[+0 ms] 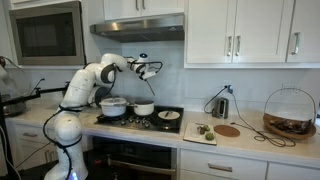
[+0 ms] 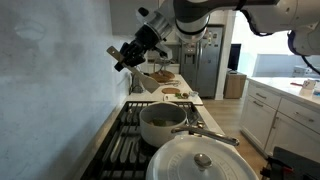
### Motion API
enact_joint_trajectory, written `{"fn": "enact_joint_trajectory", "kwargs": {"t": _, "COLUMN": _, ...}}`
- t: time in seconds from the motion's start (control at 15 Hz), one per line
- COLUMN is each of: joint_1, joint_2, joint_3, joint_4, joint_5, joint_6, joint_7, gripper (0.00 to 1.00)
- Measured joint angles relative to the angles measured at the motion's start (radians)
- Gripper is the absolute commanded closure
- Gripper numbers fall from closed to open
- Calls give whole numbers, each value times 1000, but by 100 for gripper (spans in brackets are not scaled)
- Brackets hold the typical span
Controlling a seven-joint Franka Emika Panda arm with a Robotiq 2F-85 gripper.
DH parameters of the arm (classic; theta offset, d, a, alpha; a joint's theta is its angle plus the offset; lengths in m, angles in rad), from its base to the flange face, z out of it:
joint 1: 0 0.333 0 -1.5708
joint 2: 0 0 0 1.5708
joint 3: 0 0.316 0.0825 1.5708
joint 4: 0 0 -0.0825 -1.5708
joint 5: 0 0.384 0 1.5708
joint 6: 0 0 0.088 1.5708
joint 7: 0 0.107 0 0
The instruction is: Remove the wooden spatula from the chopping board, place the spatula in the open grey pot on the right side of the stove, stir the contents of the pot with the spatula, remove the spatula from the pot and put it on the chopping board
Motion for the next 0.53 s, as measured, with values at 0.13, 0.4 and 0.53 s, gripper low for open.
{"fn": "enact_joint_trajectory", "kwargs": {"t": 0.13, "joint_1": -12, "joint_2": -6, "joint_3": 0, "joint_4": 10, "joint_5": -1, "joint_6": 1, "joint_7": 0, "gripper": 98}}
{"fn": "enact_joint_trajectory", "kwargs": {"t": 0.4, "joint_1": -32, "joint_2": -9, "joint_3": -12, "joint_4": 11, "joint_5": -9, "joint_6": 22, "joint_7": -20, "gripper": 98}}
{"fn": "enact_joint_trajectory", "kwargs": {"t": 0.53, "joint_1": -45, "joint_2": -9, "joint_3": -16, "joint_4": 5, "joint_5": -10, "joint_6": 47, "joint_7": -40, "gripper": 98}}
